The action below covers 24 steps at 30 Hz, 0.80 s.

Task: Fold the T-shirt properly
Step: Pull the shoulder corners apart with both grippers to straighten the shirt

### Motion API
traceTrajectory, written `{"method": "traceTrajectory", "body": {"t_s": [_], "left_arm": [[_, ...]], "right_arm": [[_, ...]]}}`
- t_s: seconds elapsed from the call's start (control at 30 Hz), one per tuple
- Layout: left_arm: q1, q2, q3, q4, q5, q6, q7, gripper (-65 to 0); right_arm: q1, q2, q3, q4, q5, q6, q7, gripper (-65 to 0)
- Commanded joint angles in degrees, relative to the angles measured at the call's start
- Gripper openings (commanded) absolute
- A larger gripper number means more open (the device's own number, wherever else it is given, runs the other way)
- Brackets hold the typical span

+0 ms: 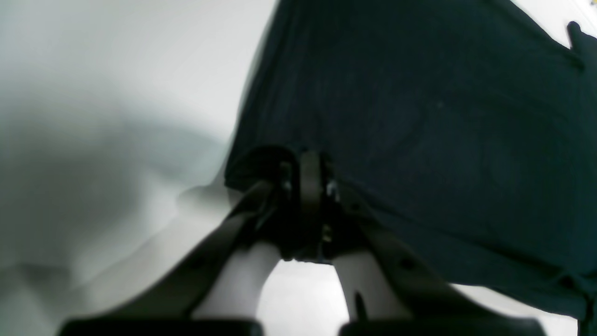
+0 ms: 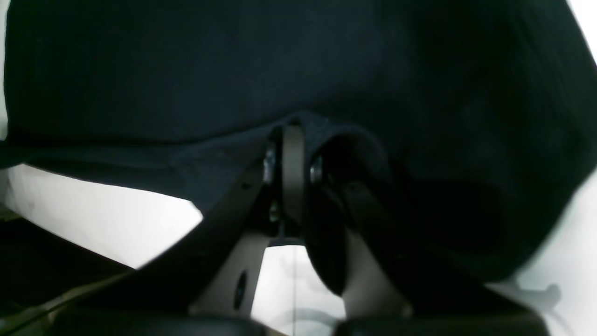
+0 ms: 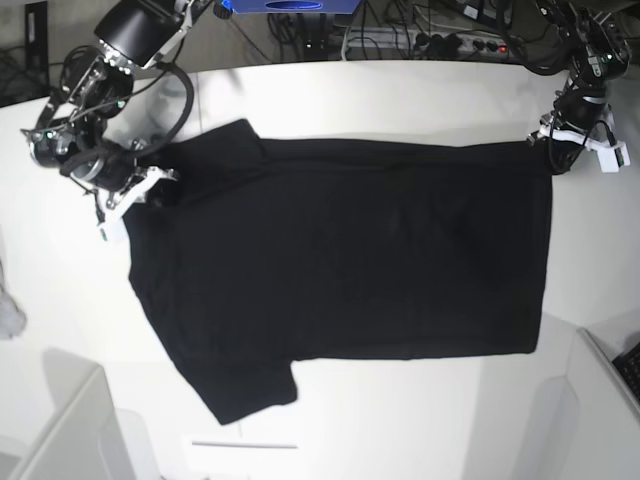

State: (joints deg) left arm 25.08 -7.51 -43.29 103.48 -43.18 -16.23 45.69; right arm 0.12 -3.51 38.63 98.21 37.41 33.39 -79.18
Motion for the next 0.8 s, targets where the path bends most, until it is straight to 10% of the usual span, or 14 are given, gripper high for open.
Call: {"method": "traceTrajectory", "body": {"t_s": [0.0, 0.77], "left_arm": [[0.1, -0.7, -0.2, 0.7, -0.6, 0.9, -1.3, -65.0], [-6.5, -3.5, 3.6, -2.6, -0.6, 8.3, -1.3, -65.0]], "right_arm": [[1.2, 0.6, 0.0, 0.5, 1.1, -0.9, 0.8, -65.0], [9.0, 2.1, -6.9, -12.4, 1.2, -4.3, 7.4, -65.0]]}}
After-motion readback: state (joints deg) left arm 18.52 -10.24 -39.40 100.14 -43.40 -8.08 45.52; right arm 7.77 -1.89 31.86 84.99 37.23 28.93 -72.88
